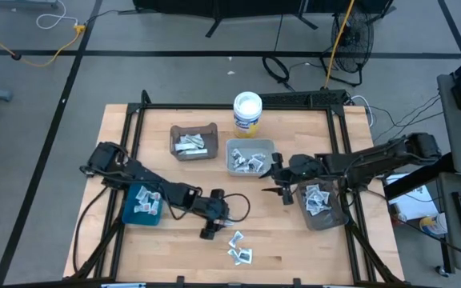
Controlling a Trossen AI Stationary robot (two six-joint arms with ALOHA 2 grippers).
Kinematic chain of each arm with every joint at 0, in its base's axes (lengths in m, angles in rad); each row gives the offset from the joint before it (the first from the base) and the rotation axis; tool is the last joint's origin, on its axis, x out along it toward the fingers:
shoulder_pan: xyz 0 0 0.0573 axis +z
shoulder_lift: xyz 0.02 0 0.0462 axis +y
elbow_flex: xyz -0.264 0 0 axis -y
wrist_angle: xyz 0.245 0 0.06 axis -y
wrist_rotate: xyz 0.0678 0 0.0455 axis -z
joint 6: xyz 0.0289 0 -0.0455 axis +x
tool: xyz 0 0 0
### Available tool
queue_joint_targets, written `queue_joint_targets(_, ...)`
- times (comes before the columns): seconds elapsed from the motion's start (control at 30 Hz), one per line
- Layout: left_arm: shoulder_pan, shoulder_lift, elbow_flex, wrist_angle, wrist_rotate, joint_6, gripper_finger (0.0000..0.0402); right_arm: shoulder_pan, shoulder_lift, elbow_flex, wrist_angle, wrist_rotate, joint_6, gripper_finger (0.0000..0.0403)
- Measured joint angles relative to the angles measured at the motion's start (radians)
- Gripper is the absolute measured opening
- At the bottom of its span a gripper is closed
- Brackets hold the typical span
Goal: Pick & Place First Aid Supplies
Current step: Put the orange ointment pack into the blue bin
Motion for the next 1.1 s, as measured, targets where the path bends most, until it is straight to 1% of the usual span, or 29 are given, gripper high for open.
queue_joint_targets(0.17,-0.001,0.024,0.035,-0.087,0.002,-0.006,0.0241,0.035,-0.082,-0.075,0.07,0.068,0.015,0.0196)
queue_joint_targets(0.3,-0.003,0.02,0.038,-0.121,-0.04,-0.024,0.024,0.058,-0.151,-0.141,0.117,0.12,0.029,0.0196)
queue_joint_targets(0.4,-0.002,0.019,0.038,-0.145,-0.05,-0.033,0.0226,0.073,-0.202,-0.192,0.171,0.162,0.035,0.0196)
queue_joint_targets(0.57,-0.001,0.022,0.038,-0.154,-0.041,-0.052,0.0168,0.103,-0.28,-0.287,0.287,0.238,0.032,0.0196)
queue_joint_targets(0.67,0.0,0.022,0.038,-0.157,-0.032,-0.055,0.013,0.117,-0.308,-0.341,0.368,0.262,0.023,0.0196)
queue_joint_targets(0.87,0.0,0.023,0.038,-0.16,-0.031,-0.072,0.0066,0.132,-0.34,-0.425,0.469,0.264,0.015,0.0196)
queue_joint_targets(0.97,0.0,0.012,0.037,-0.163,-0.027,-0.079,0.0038,0.132,-0.346,-0.434,0.48,0.264,0.014,0.0196)
queue_joint_targets(1.1,-0.003,-0.025,0.033,-0.185,-0.048,-0.077,0.0008,0.132,-0.351,-0.435,0.492,0.263,-0.012,0.0196)
